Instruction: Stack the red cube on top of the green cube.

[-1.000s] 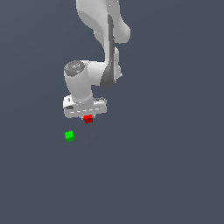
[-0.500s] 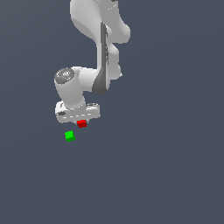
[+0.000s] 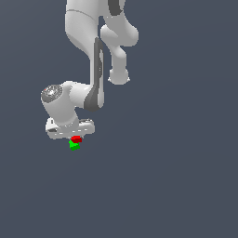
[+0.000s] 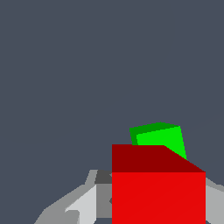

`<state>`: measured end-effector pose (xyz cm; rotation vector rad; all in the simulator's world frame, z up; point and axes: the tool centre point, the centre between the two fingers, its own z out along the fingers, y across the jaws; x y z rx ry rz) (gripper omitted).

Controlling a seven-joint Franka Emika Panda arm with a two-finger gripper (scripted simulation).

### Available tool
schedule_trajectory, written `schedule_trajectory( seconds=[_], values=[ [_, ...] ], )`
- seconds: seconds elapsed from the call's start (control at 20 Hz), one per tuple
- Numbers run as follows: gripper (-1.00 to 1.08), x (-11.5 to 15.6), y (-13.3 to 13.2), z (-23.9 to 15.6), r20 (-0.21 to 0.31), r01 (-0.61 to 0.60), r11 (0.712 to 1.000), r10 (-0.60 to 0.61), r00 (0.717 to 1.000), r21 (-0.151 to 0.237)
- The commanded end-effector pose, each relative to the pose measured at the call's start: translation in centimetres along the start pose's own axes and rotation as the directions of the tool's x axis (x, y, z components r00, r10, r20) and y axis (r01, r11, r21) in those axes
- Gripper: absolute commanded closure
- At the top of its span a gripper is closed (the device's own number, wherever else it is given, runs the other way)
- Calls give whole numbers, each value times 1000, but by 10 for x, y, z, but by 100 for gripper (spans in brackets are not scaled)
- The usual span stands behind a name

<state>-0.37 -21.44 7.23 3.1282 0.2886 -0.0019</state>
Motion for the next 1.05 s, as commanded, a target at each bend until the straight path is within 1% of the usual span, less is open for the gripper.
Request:
schedule_trajectory(
  seconds=[0.0, 0.25, 0.5, 0.55, 1.0],
  values=[
    [108, 4, 10, 4, -1, 1, 1000, -1, 1000, 0],
    [108, 9, 22, 9, -1, 1, 1000, -1, 1000, 0],
    [108, 10, 25, 11, -1, 1, 1000, -1, 1000, 0],
    [-92, 10, 25, 11, -1, 1, 1000, -1, 1000, 0],
    [-92, 10, 25, 11, -1, 1, 1000, -1, 1000, 0]
  ],
)
